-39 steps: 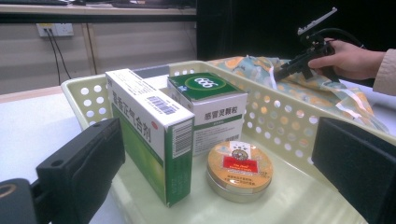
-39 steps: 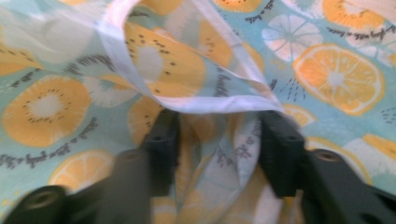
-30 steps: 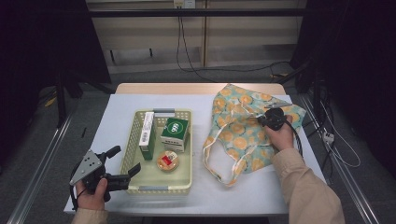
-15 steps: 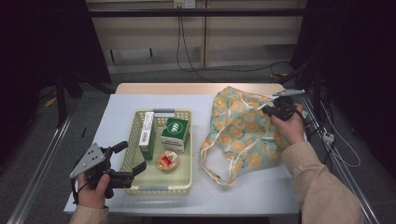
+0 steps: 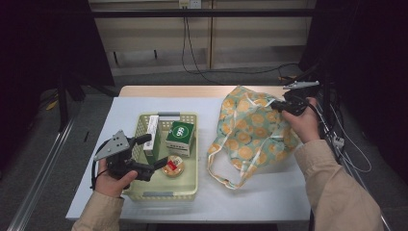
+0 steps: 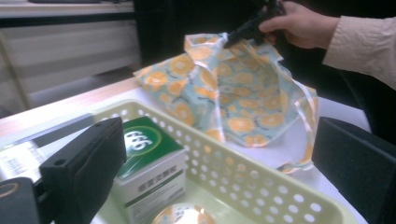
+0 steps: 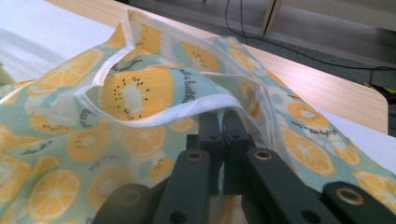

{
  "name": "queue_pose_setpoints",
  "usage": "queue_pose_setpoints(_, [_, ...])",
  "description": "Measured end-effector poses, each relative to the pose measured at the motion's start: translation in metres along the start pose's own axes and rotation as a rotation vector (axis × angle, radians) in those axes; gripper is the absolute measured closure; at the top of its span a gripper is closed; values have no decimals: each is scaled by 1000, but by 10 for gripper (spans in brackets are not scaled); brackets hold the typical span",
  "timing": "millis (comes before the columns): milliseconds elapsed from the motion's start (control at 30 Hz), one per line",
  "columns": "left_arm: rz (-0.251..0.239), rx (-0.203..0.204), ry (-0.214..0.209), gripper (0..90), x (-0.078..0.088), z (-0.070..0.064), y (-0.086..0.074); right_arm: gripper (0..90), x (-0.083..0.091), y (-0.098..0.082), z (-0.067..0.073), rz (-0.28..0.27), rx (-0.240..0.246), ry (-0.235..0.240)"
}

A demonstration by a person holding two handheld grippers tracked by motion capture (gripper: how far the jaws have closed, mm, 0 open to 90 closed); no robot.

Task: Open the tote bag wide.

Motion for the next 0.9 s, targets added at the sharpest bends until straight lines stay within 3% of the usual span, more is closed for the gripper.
queue_pose_setpoints(167, [32, 4, -23, 30, -12, 2, -4, 898, 6, 0, -1, -2, 8, 23])
queue_pose_setpoints(400, [80, -23, -80, 31, -25, -3, -10, 899, 6, -4, 3, -5, 3, 42])
queue_pose_setpoints(900, [156, -42, -120, 35, -38, 0, -25, 899, 6, -8, 6, -26, -14, 69])
Point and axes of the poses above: each handheld gripper's, and its own axes: x roughly backward along the jaws, y roughly out of its top, z roughly to its left, the point moved 9 cm from there along -x, roughly forward along the jaws, and after that the axes turned 4 degrees about -y, right-handed, at the moved point
